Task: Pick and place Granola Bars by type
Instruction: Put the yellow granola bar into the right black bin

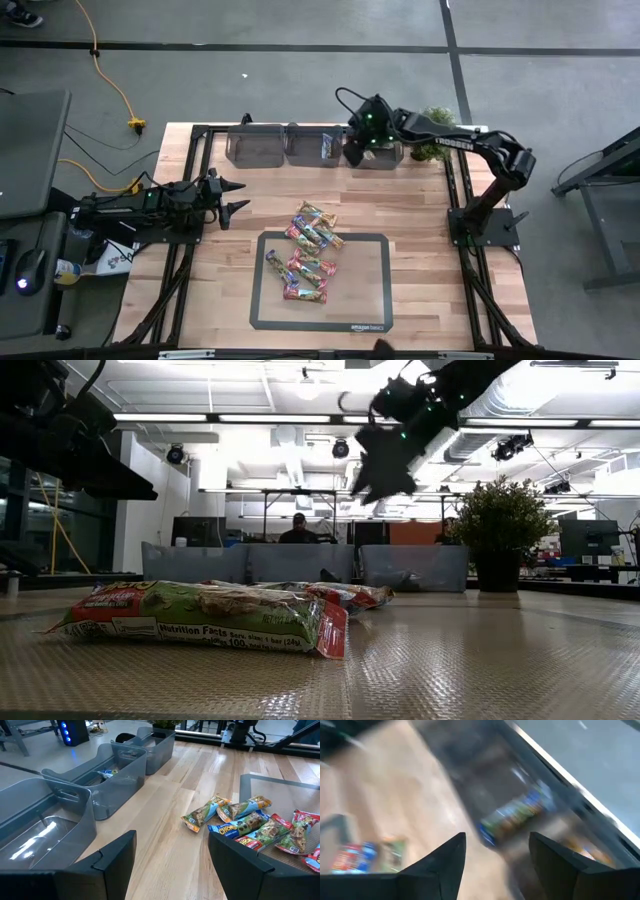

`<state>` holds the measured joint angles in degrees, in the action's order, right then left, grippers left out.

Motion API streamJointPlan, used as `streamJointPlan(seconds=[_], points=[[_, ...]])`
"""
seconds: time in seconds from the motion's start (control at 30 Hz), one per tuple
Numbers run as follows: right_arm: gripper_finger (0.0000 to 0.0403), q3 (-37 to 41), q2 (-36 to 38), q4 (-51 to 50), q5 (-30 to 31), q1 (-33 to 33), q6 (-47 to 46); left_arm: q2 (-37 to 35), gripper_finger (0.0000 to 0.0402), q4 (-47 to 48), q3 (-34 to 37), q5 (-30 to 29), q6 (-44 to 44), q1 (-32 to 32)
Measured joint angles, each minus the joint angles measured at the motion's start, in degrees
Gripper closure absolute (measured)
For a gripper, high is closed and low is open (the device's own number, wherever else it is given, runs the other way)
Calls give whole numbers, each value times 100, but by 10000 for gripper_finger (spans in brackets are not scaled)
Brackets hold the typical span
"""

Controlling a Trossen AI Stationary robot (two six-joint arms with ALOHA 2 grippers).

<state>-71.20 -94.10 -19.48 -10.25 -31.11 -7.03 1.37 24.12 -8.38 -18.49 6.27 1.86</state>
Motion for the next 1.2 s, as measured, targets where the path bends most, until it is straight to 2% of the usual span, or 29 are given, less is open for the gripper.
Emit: streamJointPlan(seconds=[0.17,0.4,0.7,0.9,1.07,1.2], points=[[198,0,1,1003,-270,574,-307,-1,159,0,-2,-1,0,0],[198,-2,3,2001,-207,1587,-799,0,159,0,0,-1,0,1],[198,-2,3,2630,775,2816,-950,0,159,0,-1,1,0,0],[198,-2,3,2318,1573,3418,-1131,0,159,0,-2,-1,1,-1],[198,-2,3,1493,2051,3787,-1610,-2,159,0,0,-1,-1,1],[198,-2,3,654,2186,3988,-2160,0,159,0,0,1,-1,1]])
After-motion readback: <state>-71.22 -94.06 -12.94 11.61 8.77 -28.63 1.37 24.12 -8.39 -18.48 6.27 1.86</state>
